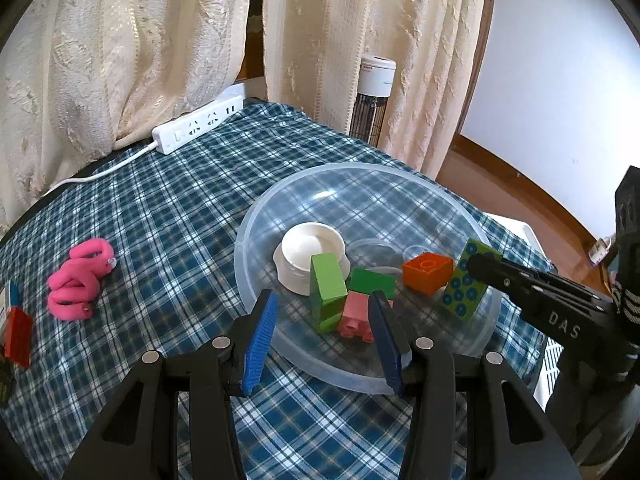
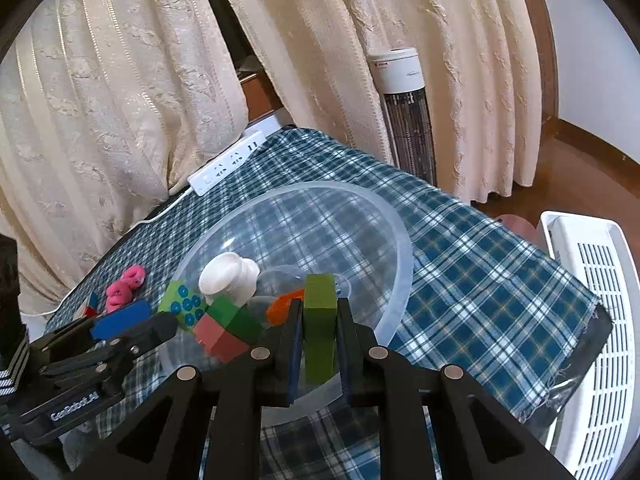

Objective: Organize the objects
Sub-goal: 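Lower both blocks into the bowl and open both grippers, then withdraw both grippers from the bowl toward the red block and pink curlers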

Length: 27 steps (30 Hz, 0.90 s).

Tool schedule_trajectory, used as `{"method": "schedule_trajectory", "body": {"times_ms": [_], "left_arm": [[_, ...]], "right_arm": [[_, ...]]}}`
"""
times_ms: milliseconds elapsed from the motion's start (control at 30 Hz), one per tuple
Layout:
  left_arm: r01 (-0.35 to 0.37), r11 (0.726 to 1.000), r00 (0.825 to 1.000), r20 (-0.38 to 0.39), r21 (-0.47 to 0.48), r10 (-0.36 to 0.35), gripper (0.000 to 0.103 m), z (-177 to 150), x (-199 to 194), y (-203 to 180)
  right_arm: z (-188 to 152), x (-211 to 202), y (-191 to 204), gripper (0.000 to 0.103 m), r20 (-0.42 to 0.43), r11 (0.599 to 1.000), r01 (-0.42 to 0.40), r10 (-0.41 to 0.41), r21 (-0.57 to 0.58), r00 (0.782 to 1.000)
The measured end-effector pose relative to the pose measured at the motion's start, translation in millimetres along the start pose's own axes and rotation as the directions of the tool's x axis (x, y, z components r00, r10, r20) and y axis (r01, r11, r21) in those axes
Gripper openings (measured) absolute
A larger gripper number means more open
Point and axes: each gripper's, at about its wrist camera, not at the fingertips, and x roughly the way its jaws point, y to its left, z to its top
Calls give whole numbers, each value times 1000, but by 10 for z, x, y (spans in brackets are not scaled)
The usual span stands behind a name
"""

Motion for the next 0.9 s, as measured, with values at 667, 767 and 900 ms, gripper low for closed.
{"method": "schedule_trajectory", "body": {"times_ms": [667,767,900], "left_arm": [[-5,1000,1000,-2,-24,5,51,-51,-53,98],[-10,999,1000,-1,-36,10,55,-62,-69,130],[-15,998,1000,0,-54,15,60,-74,-94,177]], "right_arm": [[40,-127,120,51,95,996,81,-76,-46,993],[34,-146,167,53,97,996,70,-64,-53,993],[16,-169,231,58,103,997,57,-51,-57,993]]}}
